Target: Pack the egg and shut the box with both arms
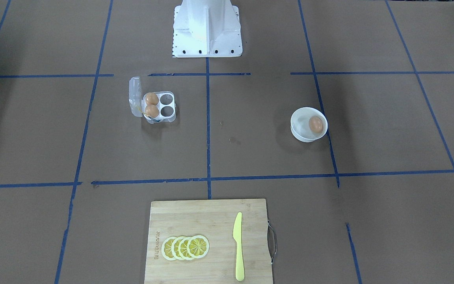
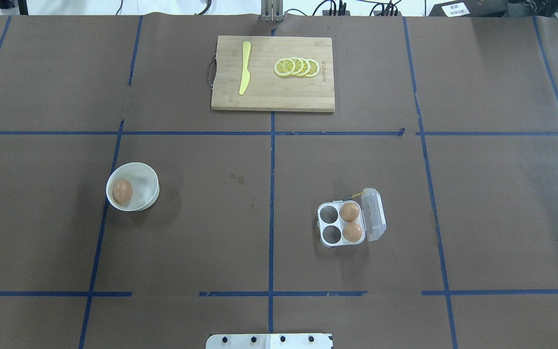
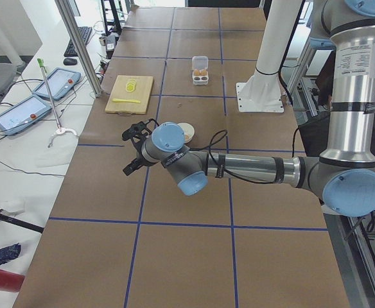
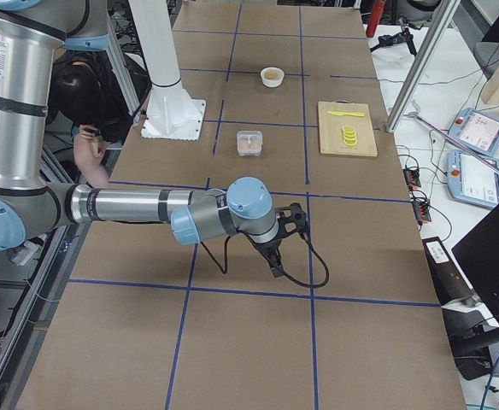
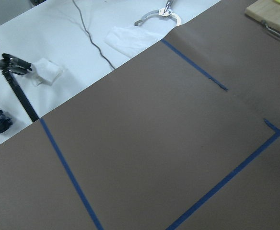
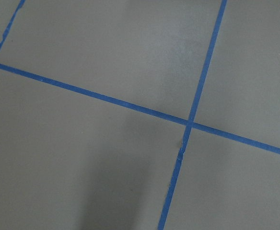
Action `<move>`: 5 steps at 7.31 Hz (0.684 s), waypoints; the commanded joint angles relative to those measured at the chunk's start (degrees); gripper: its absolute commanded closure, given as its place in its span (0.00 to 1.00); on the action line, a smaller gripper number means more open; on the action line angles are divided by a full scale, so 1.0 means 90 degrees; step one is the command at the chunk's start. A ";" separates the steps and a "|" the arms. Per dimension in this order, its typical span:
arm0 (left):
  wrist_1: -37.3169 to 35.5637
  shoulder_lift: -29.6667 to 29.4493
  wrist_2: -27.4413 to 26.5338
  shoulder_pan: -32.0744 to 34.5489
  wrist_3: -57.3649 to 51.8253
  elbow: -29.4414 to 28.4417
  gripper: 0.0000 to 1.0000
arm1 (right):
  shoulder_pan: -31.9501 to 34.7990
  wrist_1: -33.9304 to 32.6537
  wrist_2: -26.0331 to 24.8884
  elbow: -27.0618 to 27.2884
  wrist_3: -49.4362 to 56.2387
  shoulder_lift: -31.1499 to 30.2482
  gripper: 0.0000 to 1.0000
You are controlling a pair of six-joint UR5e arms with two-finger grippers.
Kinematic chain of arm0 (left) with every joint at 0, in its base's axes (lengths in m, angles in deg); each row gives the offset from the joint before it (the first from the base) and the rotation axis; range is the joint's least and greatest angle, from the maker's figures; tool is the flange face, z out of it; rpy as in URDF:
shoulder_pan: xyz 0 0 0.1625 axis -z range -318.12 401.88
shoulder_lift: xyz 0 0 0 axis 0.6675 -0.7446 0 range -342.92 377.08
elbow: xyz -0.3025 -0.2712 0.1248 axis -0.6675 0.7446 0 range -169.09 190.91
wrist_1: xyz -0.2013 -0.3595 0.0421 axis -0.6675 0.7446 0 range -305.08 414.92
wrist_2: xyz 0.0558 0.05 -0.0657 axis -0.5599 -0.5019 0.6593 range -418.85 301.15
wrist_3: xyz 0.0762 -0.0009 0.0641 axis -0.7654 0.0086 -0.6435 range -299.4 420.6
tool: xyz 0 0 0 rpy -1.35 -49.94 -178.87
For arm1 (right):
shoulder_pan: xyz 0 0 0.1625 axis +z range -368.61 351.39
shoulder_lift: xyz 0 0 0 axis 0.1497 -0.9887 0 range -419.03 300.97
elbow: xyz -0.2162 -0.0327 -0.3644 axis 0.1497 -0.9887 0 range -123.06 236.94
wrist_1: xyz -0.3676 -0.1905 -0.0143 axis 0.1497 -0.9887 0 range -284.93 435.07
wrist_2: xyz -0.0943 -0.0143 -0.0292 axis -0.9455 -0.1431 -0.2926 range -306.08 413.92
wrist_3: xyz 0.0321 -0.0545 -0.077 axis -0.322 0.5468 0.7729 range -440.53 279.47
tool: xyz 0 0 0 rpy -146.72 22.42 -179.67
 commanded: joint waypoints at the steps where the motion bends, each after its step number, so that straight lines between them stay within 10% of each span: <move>1: 0.0078 -0.0095 -0.1073 -0.1265 0.1326 0.0429 0.00 | -0.0012 0.0049 0.0016 -0.0001 -0.0008 -0.0017 0.00; 5: -0.1840 -0.0201 -0.2655 -0.3472 0.4429 0.2048 0.00 | -0.0012 0.0040 0.0046 -0.0030 -0.0008 -0.0046 0.00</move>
